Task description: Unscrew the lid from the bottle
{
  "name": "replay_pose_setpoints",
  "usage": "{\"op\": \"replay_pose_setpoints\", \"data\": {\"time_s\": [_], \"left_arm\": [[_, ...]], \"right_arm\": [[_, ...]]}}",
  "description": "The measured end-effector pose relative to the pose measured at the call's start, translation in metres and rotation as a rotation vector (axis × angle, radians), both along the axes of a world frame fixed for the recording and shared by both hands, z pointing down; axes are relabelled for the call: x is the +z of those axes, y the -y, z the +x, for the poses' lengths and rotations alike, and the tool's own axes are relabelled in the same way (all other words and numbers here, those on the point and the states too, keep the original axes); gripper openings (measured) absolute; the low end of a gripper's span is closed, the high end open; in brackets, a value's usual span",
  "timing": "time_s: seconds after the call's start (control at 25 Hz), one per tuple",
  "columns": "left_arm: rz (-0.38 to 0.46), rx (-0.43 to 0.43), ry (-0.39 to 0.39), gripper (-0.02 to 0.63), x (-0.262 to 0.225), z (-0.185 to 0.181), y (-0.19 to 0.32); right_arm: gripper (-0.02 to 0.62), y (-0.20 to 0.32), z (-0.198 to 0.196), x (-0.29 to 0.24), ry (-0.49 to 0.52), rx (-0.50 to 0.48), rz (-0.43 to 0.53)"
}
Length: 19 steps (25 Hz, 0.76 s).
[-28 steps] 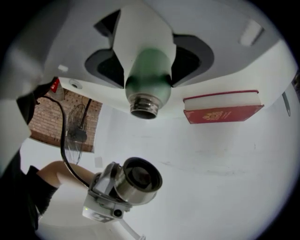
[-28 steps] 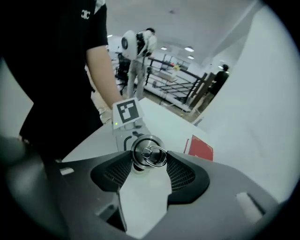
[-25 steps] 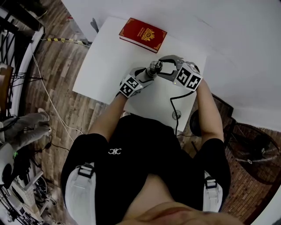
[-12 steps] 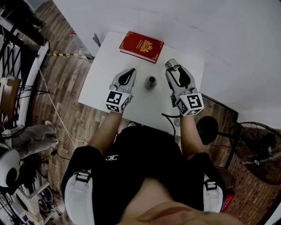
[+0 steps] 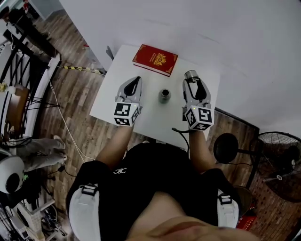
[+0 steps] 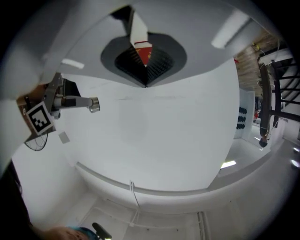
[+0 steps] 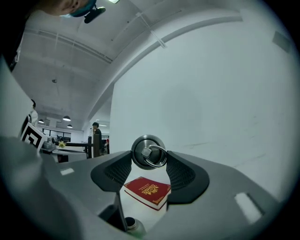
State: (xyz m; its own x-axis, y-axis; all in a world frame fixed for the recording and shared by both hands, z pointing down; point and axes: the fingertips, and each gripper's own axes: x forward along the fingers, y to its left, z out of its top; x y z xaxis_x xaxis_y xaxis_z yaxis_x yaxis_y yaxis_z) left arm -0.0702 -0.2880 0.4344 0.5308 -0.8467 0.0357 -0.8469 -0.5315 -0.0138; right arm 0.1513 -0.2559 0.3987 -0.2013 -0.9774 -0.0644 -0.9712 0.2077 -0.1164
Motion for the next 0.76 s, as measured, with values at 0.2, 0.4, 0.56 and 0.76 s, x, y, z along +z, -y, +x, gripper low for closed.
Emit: {"op": "replay_pose_setpoints", "data": {"time_s": [0.2,0.4,0.56,0.76], "left_arm": [[-0.009,-0.013,-0.007,0.054,0.004,-0.004,-0.004],[0.002,-0.015,0.005,0.054,0.003,-0.005,-0.01],[0.005,-0.003,0.002,0.054,0.005,-0.004,-0.015],[0.005,-0.002,0.007,0.054,0.007,-0.001,-0.017]], "right_arm": [[0.239,-0.002,-0.011,0.007,-0.025,-0.022,-0.01],[0.239,-0.006,-0.02,0.015,-0.025,-0.046,-0.029],[0.239,-0.009,-0.024,0.017,-0.028,-0.06,-0.031],[0.239,-0.011,-0.026,0.023,-0.037,-0.073,-0.039]]}}
